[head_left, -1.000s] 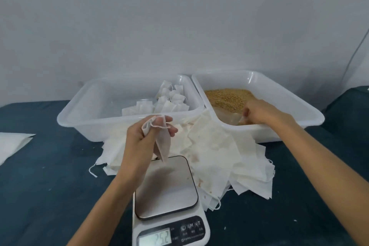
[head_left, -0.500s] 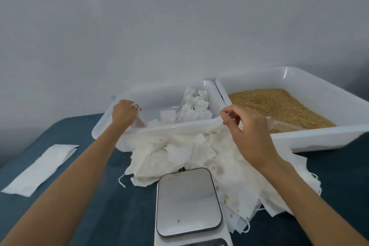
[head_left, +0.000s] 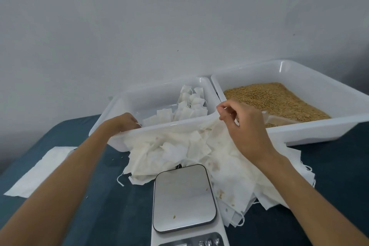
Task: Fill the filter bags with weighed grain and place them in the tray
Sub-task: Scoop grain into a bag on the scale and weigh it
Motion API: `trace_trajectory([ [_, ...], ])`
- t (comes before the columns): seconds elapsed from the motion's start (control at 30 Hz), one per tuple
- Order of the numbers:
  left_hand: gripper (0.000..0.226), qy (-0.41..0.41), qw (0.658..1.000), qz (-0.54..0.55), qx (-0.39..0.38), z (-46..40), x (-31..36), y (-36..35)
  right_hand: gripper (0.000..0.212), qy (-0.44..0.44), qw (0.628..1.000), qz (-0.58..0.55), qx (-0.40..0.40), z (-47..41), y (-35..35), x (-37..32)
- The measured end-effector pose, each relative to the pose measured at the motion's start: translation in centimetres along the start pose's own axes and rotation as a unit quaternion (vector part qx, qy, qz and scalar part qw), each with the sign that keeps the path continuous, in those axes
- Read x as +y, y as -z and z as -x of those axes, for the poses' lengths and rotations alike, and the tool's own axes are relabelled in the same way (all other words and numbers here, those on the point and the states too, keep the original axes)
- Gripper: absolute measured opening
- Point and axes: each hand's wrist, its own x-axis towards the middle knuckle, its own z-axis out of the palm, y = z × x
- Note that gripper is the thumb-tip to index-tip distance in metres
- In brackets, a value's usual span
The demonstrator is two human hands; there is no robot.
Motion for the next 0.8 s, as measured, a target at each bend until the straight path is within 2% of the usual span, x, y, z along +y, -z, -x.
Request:
trace_trajectory([
  [0.07, 0.034, 0.001, 1.000, 0.003, 0.007, 0.9, 0.3, 0.3, 0.013, 0.001, 1.000, -0.001, -0.001, 0.0, 0.0, 0.0],
  [0.1, 0.032, -0.013, 0.999, 0.018, 0.037, 1.2, 0.5, 0.4, 0.013, 0.002, 1.000, -0.002, -0.002, 0.0, 0.0, 0.0],
  [0.17, 0.033, -0.072, 0.980, 0.053, 0.181, 2.9, 1.4, -0.1, 0.012, 0.004, 1.000, -0.001, -0.002, 0.0, 0.1, 0.0],
  [0.2, 0.030, -0.126, 0.953, 0.074, 0.266, 4.5, 2.1, -0.7, 0.012, 0.006, 1.000, 0.001, 0.000, 0.0, 0.1, -0.1],
  [0.23, 0.025, -0.195, 0.924, 0.094, 0.315, 6.2, 2.8, -1.6, 0.012, 0.007, 1.000, 0.003, 0.001, 0.0, 0.1, -0.1],
  [0.27, 0.019, -0.268, 0.903, 0.103, 0.319, 8.1, 3.5, -2.6, 0.012, 0.008, 1.000, 0.004, 0.000, 0.0, 0.1, -0.1],
  [0.33, 0.010, -0.378, 0.891, 0.063, 0.245, 11.6, 5.1, -5.0, 0.012, 0.010, 1.000, 0.002, -0.001, 0.0, 0.1, -0.2],
  [0.4, 0.009, -0.424, 0.886, -0.012, 0.188, 13.8, 6.7, -7.3, 0.013, 0.011, 1.000, 0.003, -0.001, 0.0, 0.2, -0.2],
  [0.43, 0.014, -0.439, 0.878, -0.050, 0.187, 14.2, 7.5, -8.2, 0.013, 0.012, 1.000, 0.005, 0.001, 0.0, 0.2, -0.2],
  [0.5, 0.032, -0.450, 0.861, -0.132, 0.197, 14.2, 8.9, -9.5, 0.013, 0.012, 1.000, 0.006, 0.005, 0.0, 0.2, -0.2],
  [0.63, 0.079, -0.421, 0.856, -0.236, 0.185, 13.1, 10.2, -9.8, 0.014, 0.008, 1.000, -0.001, 0.005, 0.0, 0.3, -0.2],
  [0.7, 0.083, -0.413, 0.847, -0.273, 0.196, 12.8, 10.5, -9.8, 0.015, 0.009, 1.000, -0.001, 0.007, 0.0, 0.3, -0.3],
  [0.8, 0.069, -0.410, 0.836, -0.286, 0.227, 12.7, 10.7, -9.7, 0.014, 0.007, 1.000, -0.011, 0.010, -0.1, 0.5, -0.5],
])
